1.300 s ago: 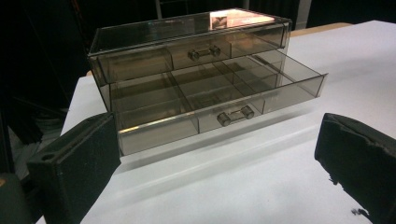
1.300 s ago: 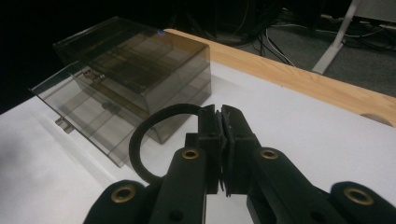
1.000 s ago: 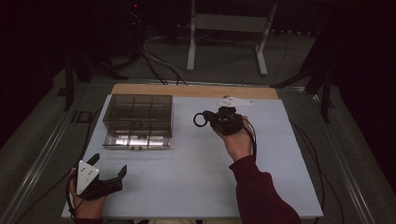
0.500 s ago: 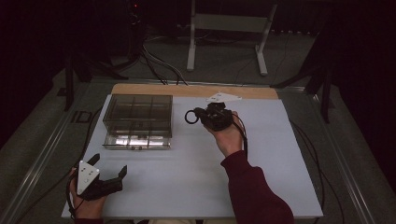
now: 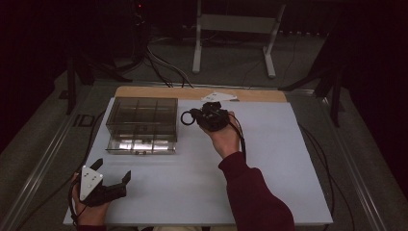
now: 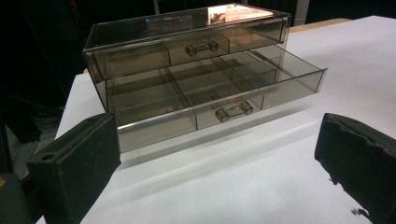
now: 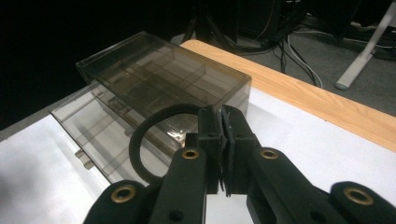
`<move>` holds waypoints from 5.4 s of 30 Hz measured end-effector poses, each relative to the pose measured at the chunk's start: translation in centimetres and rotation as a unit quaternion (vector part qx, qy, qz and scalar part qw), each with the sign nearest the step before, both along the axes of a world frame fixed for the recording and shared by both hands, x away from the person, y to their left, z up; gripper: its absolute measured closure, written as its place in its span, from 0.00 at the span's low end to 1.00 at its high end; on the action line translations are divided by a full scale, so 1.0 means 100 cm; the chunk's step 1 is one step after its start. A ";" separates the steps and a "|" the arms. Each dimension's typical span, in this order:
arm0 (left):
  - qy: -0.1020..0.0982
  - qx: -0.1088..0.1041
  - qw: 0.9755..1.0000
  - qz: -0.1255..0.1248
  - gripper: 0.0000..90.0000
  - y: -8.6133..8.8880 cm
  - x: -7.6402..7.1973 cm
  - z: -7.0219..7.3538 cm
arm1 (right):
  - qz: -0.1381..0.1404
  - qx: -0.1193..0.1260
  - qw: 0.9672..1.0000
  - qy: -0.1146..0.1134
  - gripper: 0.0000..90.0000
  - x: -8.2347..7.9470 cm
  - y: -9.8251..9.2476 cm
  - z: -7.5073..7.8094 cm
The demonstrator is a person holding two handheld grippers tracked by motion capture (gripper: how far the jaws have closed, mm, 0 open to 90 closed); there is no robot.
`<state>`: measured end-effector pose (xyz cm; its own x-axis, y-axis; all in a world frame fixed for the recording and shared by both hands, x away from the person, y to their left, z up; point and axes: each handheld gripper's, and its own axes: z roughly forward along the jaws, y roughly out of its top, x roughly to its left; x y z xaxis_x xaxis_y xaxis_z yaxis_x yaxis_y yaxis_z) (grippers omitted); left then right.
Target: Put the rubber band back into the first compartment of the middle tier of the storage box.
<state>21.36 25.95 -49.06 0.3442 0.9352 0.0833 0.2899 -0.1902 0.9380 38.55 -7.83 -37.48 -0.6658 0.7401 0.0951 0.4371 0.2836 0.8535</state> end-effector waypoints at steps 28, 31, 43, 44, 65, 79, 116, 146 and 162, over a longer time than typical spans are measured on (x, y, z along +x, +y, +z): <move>-0.001 0.005 1.000 0.001 0.01 -0.002 0.001 -0.001 | 0.038 0.017 0.999 0.011 0.98 0.011 0.056 -0.002; -0.001 0.005 1.000 0.000 0.01 -0.002 0.002 -0.001 | 0.042 0.017 0.999 0.012 0.98 0.011 0.062 -0.003; -0.004 0.003 1.000 -0.001 0.01 -0.001 0.004 -0.001 | 0.056 0.012 0.998 0.014 0.98 0.015 0.090 -0.002; -0.004 0.002 1.000 -0.001 0.01 -0.002 0.004 -0.001 | 0.056 0.011 0.998 0.014 0.98 0.016 0.092 -0.002; -0.009 -0.005 1.000 -0.001 0.01 0.000 0.003 0.000 | 0.073 0.023 0.997 0.025 0.98 0.019 0.132 -0.002; -0.012 -0.005 1.000 0.001 0.01 -0.001 0.002 0.000 | 0.076 0.022 0.996 0.029 0.98 0.023 0.149 -0.004; -0.015 -0.007 1.000 -0.001 0.01 -0.003 0.000 0.001 | 0.090 0.012 0.995 0.053 0.98 0.018 0.183 -0.025; -0.014 -0.002 1.000 -0.004 0.01 -0.003 0.000 0.000 | 0.076 0.031 0.996 0.044 0.20 0.018 0.169 -0.030; -0.003 -0.003 1.000 -0.002 0.01 -0.003 0.002 -0.001 | 0.013 0.001 0.999 0.042 0.13 0.025 0.075 -0.028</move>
<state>21.52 25.62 -49.13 0.3475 0.9343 0.0791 0.2828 -0.1849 0.9412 41.00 -0.30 -40.32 -0.6739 0.7229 0.1527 0.4992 0.2930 0.8154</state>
